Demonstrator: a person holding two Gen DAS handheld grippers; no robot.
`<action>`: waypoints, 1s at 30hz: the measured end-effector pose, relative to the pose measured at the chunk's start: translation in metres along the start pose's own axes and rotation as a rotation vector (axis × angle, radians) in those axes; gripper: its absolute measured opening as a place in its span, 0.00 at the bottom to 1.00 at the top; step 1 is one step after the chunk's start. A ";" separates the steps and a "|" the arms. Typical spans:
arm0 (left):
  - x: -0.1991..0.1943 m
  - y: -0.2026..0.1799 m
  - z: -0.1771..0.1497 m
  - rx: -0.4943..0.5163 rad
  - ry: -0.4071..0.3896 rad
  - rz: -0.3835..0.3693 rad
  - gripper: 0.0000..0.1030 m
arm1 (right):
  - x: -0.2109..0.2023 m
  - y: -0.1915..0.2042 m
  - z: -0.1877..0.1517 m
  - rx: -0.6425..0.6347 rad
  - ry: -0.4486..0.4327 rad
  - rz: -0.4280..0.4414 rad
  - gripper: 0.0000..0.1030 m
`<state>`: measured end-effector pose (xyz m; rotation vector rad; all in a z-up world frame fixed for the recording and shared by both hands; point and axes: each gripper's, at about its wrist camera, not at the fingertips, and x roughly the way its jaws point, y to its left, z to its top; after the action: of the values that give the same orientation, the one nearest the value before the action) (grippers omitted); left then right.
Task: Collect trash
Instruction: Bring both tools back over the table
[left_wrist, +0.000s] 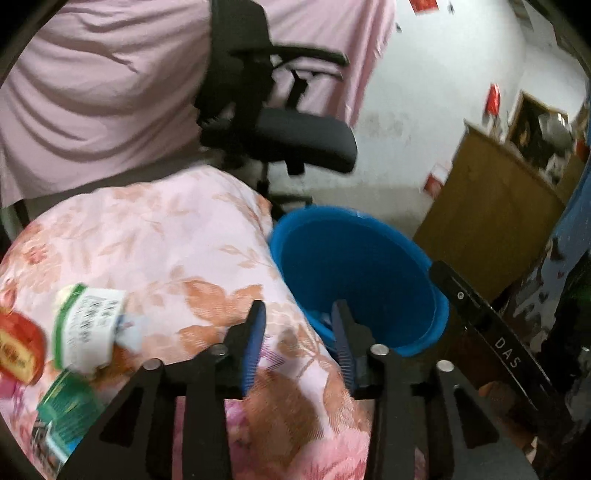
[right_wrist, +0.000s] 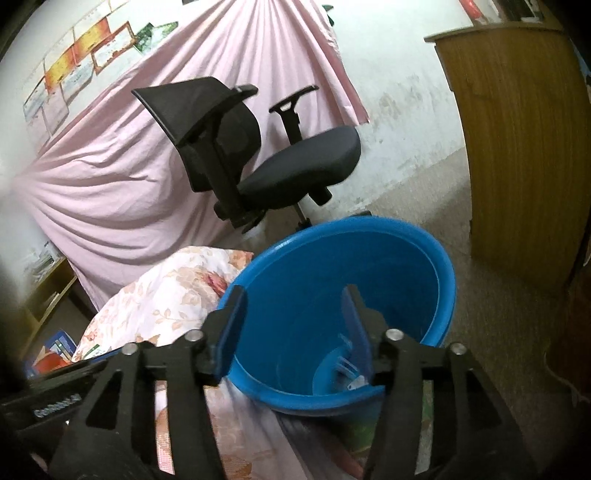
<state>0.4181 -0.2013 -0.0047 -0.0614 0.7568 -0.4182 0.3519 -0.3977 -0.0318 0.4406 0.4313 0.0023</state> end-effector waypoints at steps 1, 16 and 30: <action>-0.010 0.004 -0.002 -0.017 -0.030 -0.001 0.34 | -0.003 0.003 0.001 -0.008 -0.018 0.004 0.80; -0.135 0.058 -0.038 -0.132 -0.467 0.246 0.96 | -0.050 0.068 -0.001 -0.166 -0.243 0.180 1.00; -0.185 0.105 -0.106 -0.150 -0.557 0.424 0.96 | -0.079 0.131 -0.025 -0.438 -0.283 0.274 1.00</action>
<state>0.2629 -0.0230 0.0173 -0.1480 0.2349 0.0675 0.2817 -0.2761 0.0338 0.0617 0.0814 0.2922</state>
